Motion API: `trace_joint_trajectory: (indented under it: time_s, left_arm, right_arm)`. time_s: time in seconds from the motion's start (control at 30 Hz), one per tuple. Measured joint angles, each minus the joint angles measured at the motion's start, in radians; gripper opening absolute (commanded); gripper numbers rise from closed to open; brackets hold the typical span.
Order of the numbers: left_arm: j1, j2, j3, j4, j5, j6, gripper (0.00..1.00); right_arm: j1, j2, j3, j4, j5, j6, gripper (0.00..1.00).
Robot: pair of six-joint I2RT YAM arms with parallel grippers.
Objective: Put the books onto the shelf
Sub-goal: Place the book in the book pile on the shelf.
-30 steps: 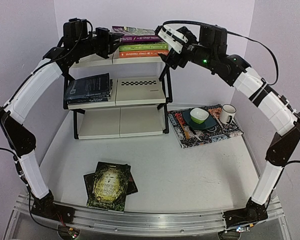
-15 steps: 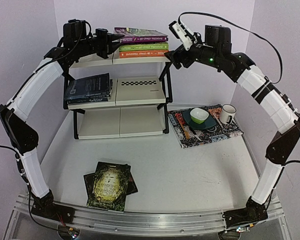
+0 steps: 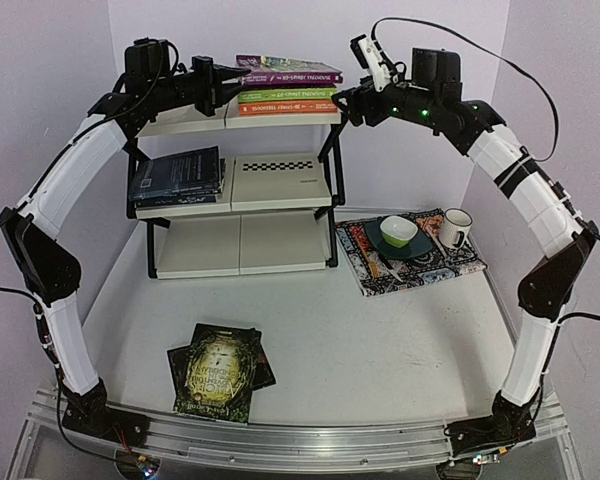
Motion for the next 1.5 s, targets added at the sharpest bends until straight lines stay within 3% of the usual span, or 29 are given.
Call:
trace_joint_trajectory:
  time_s: [0.1,0.33,0.47,0.57,0.87,1.23,1.5]
  left_arm:
    - [0.005,0.001,0.000,0.000,0.016,-0.002,0.02]
    - [0.020,0.001,0.000,0.000,0.027,-0.002,0.24]
    - [0.029,0.001,0.000,0.000,0.027,0.000,0.29]
    - [0.036,0.001,0.000,0.009,0.027,0.001,0.30]
    - [0.043,0.031,0.020,0.040,0.029,-0.002,0.35]
    - [0.052,0.066,0.034,0.058,0.028,-0.001,0.35]
    - [0.051,0.066,0.034,0.065,0.028,0.005,0.42]
  right_arm:
    - [0.000,0.032,0.029,-0.003,-0.020,0.013,0.74]
    - [-0.001,0.082,0.088,-0.010,-0.053,0.028,0.75]
    - [-0.001,0.095,0.109,-0.008,-0.069,0.040,0.79]
    - [0.000,0.105,0.121,-0.002,-0.081,0.055,0.84]
    - [0.000,0.154,0.155,0.021,-0.081,0.126,0.86]
    - [0.000,0.159,0.155,0.131,-0.055,0.217,0.75]
    - [0.000,0.194,0.155,0.177,-0.029,0.249,0.70]
